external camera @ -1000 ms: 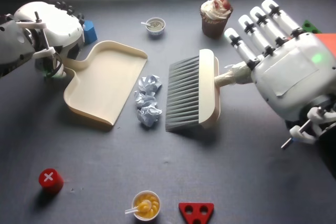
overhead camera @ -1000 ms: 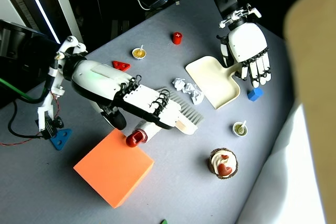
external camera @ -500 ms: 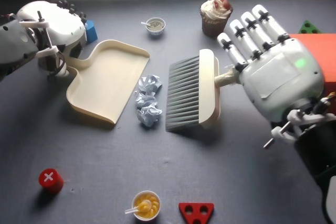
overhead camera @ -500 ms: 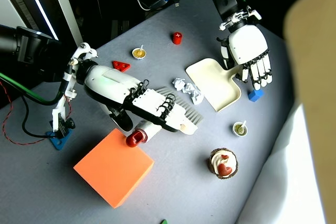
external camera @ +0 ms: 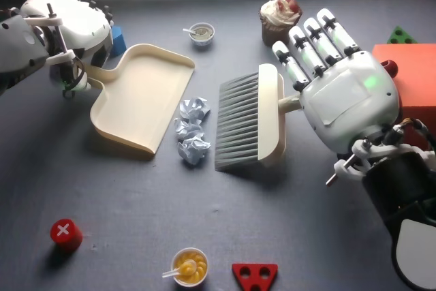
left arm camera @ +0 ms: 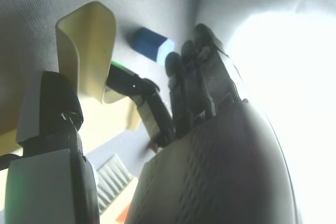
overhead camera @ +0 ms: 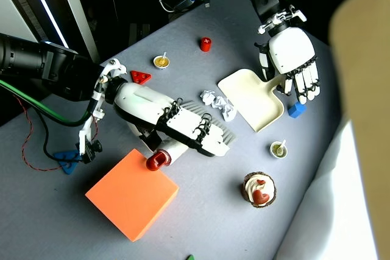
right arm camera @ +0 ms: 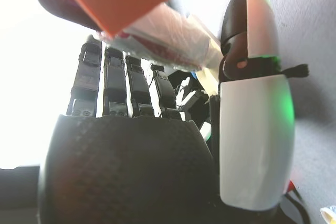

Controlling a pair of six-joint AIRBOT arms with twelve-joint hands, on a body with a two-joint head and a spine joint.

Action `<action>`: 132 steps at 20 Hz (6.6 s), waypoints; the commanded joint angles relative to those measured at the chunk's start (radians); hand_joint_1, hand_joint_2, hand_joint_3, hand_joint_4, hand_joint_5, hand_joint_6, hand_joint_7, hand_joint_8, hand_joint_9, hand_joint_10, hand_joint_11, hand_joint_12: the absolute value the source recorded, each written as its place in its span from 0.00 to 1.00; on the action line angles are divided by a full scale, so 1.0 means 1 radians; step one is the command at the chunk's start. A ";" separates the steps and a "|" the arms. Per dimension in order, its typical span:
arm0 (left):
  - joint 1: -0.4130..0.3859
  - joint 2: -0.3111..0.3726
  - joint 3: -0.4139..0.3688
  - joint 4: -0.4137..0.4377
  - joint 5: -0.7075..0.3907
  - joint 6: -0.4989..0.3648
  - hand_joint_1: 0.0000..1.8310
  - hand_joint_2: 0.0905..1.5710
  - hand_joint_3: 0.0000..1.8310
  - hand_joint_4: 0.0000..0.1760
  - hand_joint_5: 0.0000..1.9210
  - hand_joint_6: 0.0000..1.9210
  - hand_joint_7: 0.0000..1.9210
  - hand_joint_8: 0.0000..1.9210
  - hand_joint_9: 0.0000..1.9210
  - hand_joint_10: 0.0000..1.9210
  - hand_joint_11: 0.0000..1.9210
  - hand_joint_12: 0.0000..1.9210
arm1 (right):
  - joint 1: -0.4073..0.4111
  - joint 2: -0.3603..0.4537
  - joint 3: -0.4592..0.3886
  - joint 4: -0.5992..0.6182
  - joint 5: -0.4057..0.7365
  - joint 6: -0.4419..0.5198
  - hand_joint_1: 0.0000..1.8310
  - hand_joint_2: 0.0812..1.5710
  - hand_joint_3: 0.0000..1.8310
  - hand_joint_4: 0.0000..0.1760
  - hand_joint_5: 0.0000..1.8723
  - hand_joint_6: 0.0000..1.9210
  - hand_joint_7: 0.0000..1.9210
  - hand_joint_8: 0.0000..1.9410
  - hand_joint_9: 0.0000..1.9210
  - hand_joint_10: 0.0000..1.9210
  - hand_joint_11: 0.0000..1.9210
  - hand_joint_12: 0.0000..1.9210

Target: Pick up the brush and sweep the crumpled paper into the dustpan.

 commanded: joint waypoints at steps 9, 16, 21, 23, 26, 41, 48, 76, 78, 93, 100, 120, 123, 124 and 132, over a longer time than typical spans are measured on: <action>-0.015 0.005 0.001 0.026 -0.084 0.006 0.59 0.71 0.00 0.00 0.48 0.55 0.17 0.00 0.14 0.00 0.15 0.01 | 0.021 -0.065 0.110 -0.092 -0.078 -0.010 0.60 0.62 0.00 0.00 0.04 0.01 0.02 0.01 0.02 0.01 0.05 0.01; -0.020 0.012 -0.009 0.029 -0.079 0.006 0.57 0.72 0.00 0.08 0.48 0.57 0.18 0.00 0.14 0.00 0.15 0.01 | 0.026 -0.104 0.157 -0.105 -0.069 -0.010 0.59 0.63 0.00 0.00 0.09 0.01 0.09 0.01 0.09 0.01 0.11 0.03; -0.020 0.019 -0.015 0.028 -0.078 0.006 0.58 0.72 0.00 0.00 0.47 0.58 0.17 0.00 0.12 0.00 0.13 0.00 | 0.026 -0.106 0.160 -0.121 -0.067 -0.010 0.64 0.64 0.00 0.00 0.43 0.01 0.49 0.01 0.48 0.01 0.34 0.23; -0.021 0.025 -0.020 0.029 -0.077 0.006 0.56 0.73 0.00 0.15 0.46 0.59 0.16 0.00 0.11 0.00 0.12 0.00 | 0.026 -0.103 0.162 -0.134 -0.067 -0.010 0.68 0.72 0.00 0.00 0.53 0.35 0.44 0.73 0.59 0.09 0.30 0.68; -0.021 0.030 -0.024 0.029 -0.076 0.006 0.56 0.73 0.00 0.14 0.45 0.60 0.15 0.00 0.10 0.00 0.11 0.00 | 0.026 -0.101 0.164 -0.143 -0.067 -0.010 0.65 0.64 0.00 0.00 0.62 0.36 0.45 0.96 0.43 0.97 0.42 0.99; -0.020 0.044 -0.033 0.029 -0.059 0.006 0.58 0.72 0.00 0.00 0.47 0.57 0.16 0.00 0.11 0.00 0.11 0.01 | 0.013 -0.042 0.094 -0.210 -0.039 -0.134 0.88 0.75 0.00 0.13 0.54 1.00 0.64 1.00 0.73 1.00 0.78 1.00; -0.018 0.060 -0.045 0.028 -0.056 0.006 0.57 0.72 0.00 0.03 0.47 0.58 0.17 0.00 0.12 0.01 0.10 0.01 | 0.059 0.004 0.024 -0.234 0.031 -0.245 0.89 0.74 0.00 0.21 0.54 1.00 0.62 1.00 0.69 1.00 0.75 1.00; -0.005 0.071 -0.098 0.019 -0.052 0.006 0.58 0.72 0.00 0.00 0.47 0.58 0.18 0.00 0.13 0.00 0.11 0.01 | 0.381 0.076 -0.074 0.231 0.610 -0.799 0.89 0.73 0.00 0.44 0.52 1.00 0.59 1.00 0.68 1.00 0.75 1.00; -0.002 0.070 -0.098 0.017 -0.054 0.006 0.58 0.72 0.00 0.00 0.48 0.57 0.17 0.00 0.12 0.00 0.11 0.01 | 0.395 0.063 -0.054 0.279 0.621 -0.838 0.88 0.74 0.00 0.47 0.52 1.00 0.59 1.00 0.68 1.00 0.75 1.00; 0.001 0.069 -0.101 0.012 -0.060 0.006 0.58 0.72 0.00 0.00 0.47 0.57 0.17 0.00 0.13 0.00 0.10 0.01 | 0.402 -0.073 0.061 0.301 0.554 -0.895 0.87 0.74 0.00 0.51 0.50 1.00 0.59 1.00 0.68 1.00 0.75 1.00; 0.001 0.068 -0.102 0.012 -0.060 0.006 0.58 0.71 0.00 0.10 0.49 0.54 0.19 0.00 0.13 0.00 0.12 0.01 | 0.377 -0.091 0.075 0.160 0.500 -0.746 0.88 0.74 0.00 0.54 0.53 1.00 0.60 1.00 0.69 1.00 0.75 1.00; 0.000 0.067 -0.102 0.016 -0.063 0.006 0.56 0.71 0.00 0.43 0.48 0.56 0.18 0.00 0.13 0.00 0.11 0.01 | 0.344 -0.133 0.084 0.052 0.394 -0.523 0.87 0.74 0.00 0.45 0.51 1.00 0.58 1.00 0.68 1.00 0.75 1.00; -0.002 0.067 -0.101 0.016 -0.064 0.006 0.57 0.70 0.00 0.51 0.50 0.53 0.19 0.00 0.14 0.01 0.13 0.02 | 0.339 -0.140 0.084 0.037 0.389 -0.519 0.87 0.74 0.00 0.47 0.52 1.00 0.58 1.00 0.68 1.00 0.74 1.00; -0.002 0.067 -0.100 0.016 -0.065 0.006 0.57 0.70 0.00 0.40 0.50 0.53 0.19 0.00 0.14 0.00 0.13 0.01 | 0.335 -0.144 0.085 0.025 0.385 -0.513 0.87 0.74 0.00 0.48 0.53 1.00 0.58 1.00 0.68 1.00 0.75 1.00; -0.002 0.067 -0.101 0.016 -0.066 0.006 0.58 0.70 0.00 0.30 0.50 0.53 0.19 0.00 0.14 0.00 0.12 0.01 | 0.324 -0.164 0.102 -0.055 0.329 -0.439 0.87 0.74 0.00 0.56 0.51 1.00 0.59 1.00 0.68 1.00 0.75 1.00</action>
